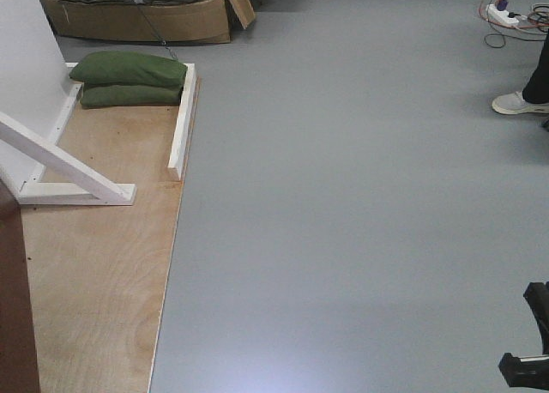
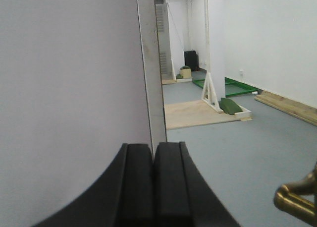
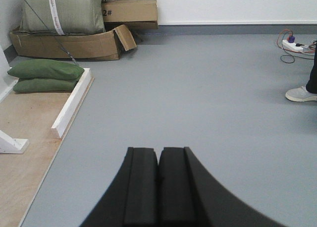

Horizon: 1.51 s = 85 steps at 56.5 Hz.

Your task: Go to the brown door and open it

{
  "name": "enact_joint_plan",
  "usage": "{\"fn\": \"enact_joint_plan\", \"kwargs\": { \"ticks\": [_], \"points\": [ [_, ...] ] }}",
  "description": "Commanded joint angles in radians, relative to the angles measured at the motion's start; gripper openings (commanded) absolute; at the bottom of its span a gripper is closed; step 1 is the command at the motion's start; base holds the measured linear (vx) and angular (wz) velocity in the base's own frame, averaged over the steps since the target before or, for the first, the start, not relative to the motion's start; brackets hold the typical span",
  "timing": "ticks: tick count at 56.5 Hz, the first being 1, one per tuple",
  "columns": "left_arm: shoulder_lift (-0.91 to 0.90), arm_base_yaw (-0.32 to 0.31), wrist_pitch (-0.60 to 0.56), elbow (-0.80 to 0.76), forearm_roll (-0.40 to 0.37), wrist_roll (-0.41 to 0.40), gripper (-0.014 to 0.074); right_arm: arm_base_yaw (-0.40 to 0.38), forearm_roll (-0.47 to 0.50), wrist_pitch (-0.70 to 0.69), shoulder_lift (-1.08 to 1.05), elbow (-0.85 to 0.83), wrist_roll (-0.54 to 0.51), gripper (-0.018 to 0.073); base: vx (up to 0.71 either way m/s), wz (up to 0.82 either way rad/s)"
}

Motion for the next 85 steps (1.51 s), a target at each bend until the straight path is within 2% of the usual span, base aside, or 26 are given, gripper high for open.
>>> {"fn": "enact_joint_plan", "kwargs": {
  "ticks": [1, 6, 9, 30, 43, 54, 60, 67, 77, 85],
  "points": [
    [0.031, 0.002, -0.017, -0.023, 0.172, -0.01, 0.0036, 0.0, -0.003, -0.077, -0.006, 0.004, -0.006, 0.0, 0.0, 0.0],
    [0.039, 0.003, -0.017, -0.023, 0.258, -0.012, 0.0036, 0.0, -0.003, -0.077, -0.006, 0.004, -0.006, 0.0, 0.0, 0.0],
    [0.045, 0.009, -0.017, -0.023, 0.269, -0.012, 0.0036, 0.0, -0.003, -0.077, -0.006, 0.004, -0.006, 0.0, 0.0, 0.0],
    [0.105, 0.102, -0.017, -0.023, 0.145, -0.043, 0.0036, 0.0, -0.003, -0.077, -0.006, 0.004, -0.006, 0.0, 0.0, 0.0],
    [0.154, 0.156, -0.017, -0.023, 0.142, -0.144, 0.0036, 0.0, -0.003, -0.077, -0.006, 0.004, -0.006, 0.0, 0.0, 0.0],
    [0.194, 0.163, -0.017, -0.023, 0.155, -0.196, 0.0036, 0.0, -0.003, -0.077, -0.006, 0.004, -0.006, 0.0, 0.0, 0.0],
    [0.222, 0.174, -0.017, -0.023, 0.178, -0.196, 0.0036, 0.0, -0.003, -0.077, -0.006, 0.004, -0.006, 0.0, 0.0, 0.0],
    [0.252, 0.231, -0.017, -0.023, 0.213, -0.196, 0.0036, 0.0, -0.003, -0.077, -0.006, 0.004, -0.006, 0.0, 0.0, 0.0],
    [0.254, 0.293, -0.017, -0.023, 0.204, -0.198, 0.0036, 0.0, -0.003, -0.077, -0.006, 0.004, -0.006, 0.0, 0.0, 0.0],
    [0.254, 0.32, -0.017, -0.023, 0.203, -0.261, 0.0036, 0.0, -0.003, -0.077, -0.006, 0.004, -0.006, 0.0, 0.0, 0.0]
  ]
}}
